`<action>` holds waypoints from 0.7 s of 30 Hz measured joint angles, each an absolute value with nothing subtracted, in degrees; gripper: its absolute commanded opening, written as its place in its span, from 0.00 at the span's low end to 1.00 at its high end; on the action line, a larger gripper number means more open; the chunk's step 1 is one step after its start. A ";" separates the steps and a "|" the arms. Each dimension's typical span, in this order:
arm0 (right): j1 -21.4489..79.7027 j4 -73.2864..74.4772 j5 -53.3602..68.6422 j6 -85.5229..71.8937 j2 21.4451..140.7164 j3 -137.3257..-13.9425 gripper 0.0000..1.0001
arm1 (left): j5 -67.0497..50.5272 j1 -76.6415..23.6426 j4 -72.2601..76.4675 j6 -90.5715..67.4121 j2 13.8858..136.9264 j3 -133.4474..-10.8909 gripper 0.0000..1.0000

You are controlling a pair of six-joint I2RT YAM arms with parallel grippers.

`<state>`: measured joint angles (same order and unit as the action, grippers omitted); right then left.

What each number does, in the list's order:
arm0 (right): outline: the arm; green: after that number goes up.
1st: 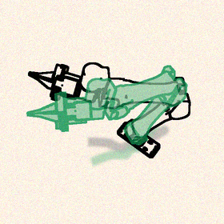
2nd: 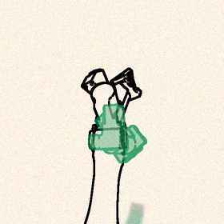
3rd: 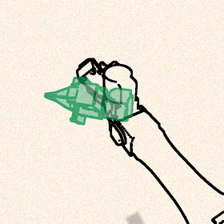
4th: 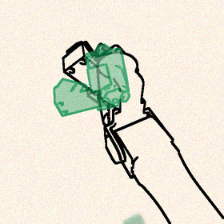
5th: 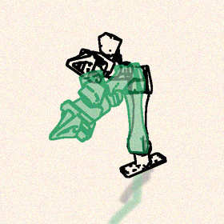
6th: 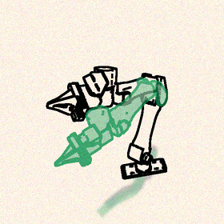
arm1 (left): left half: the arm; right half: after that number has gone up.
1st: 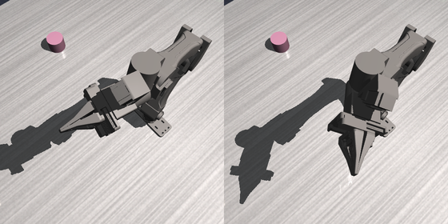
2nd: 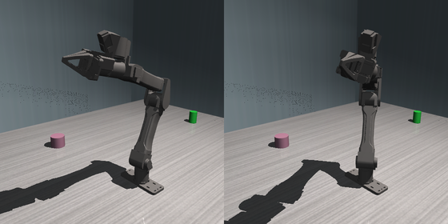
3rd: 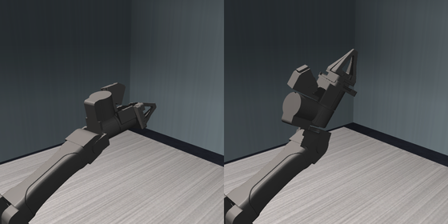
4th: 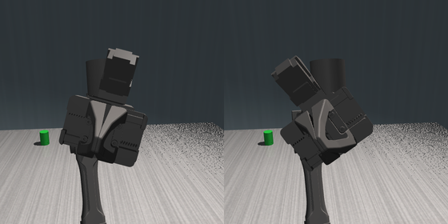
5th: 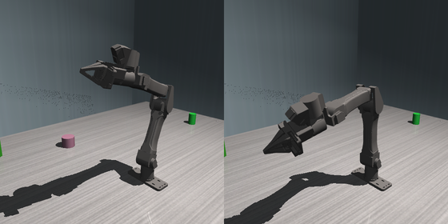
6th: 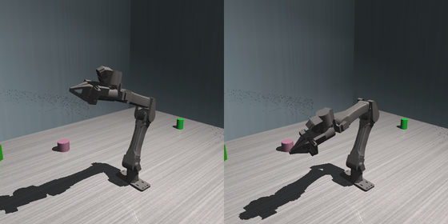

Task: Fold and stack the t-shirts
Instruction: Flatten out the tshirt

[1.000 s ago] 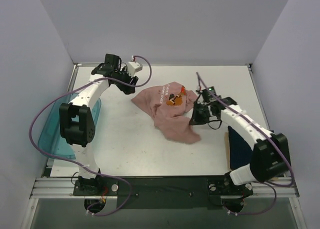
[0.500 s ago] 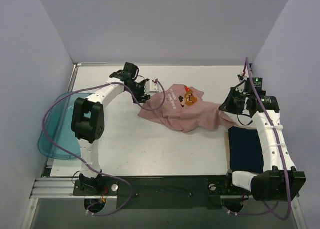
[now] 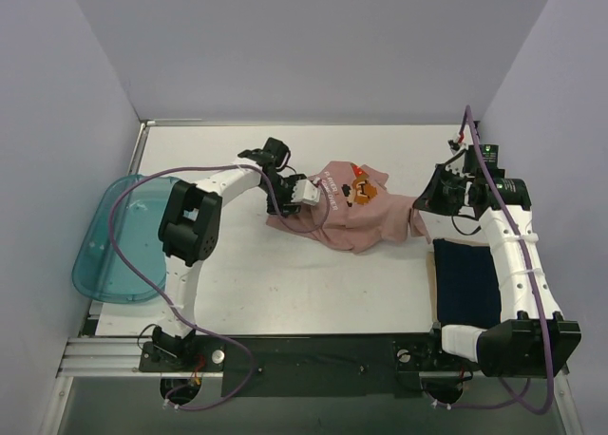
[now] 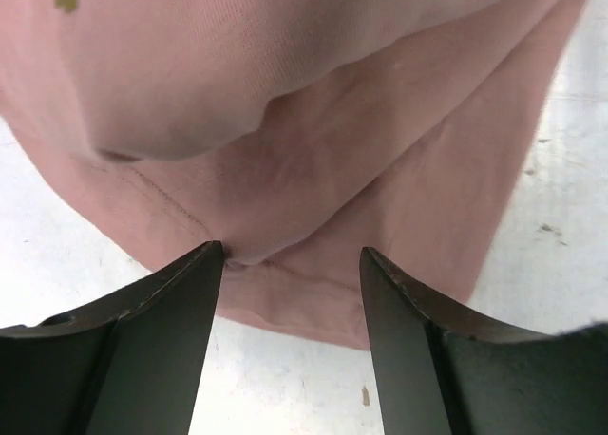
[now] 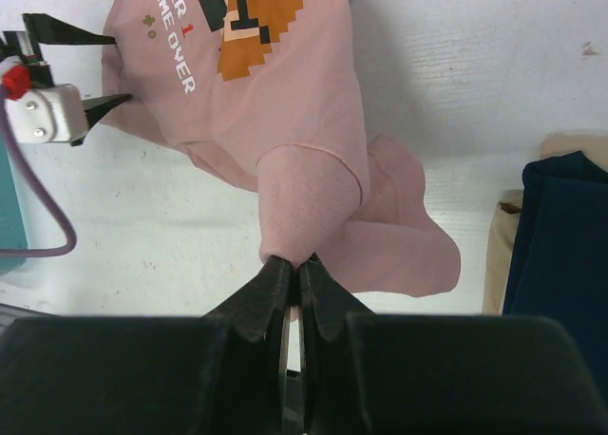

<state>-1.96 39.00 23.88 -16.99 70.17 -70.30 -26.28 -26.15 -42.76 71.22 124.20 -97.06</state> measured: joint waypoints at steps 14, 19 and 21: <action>-3.81 42.33 23.99 -17.58 70.19 -84.55 0.00 | -19.62 -25.61 -45.17 60.82 124.64 -104.66 0.00; -10.79 42.26 24.82 -19.35 70.30 -100.86 0.00 | -19.29 -19.40 -50.85 51.37 118.50 -122.34 0.00; -13.06 42.50 24.86 -19.97 70.37 -106.96 0.00 | -19.09 -16.25 -52.93 48.62 113.84 -129.29 0.00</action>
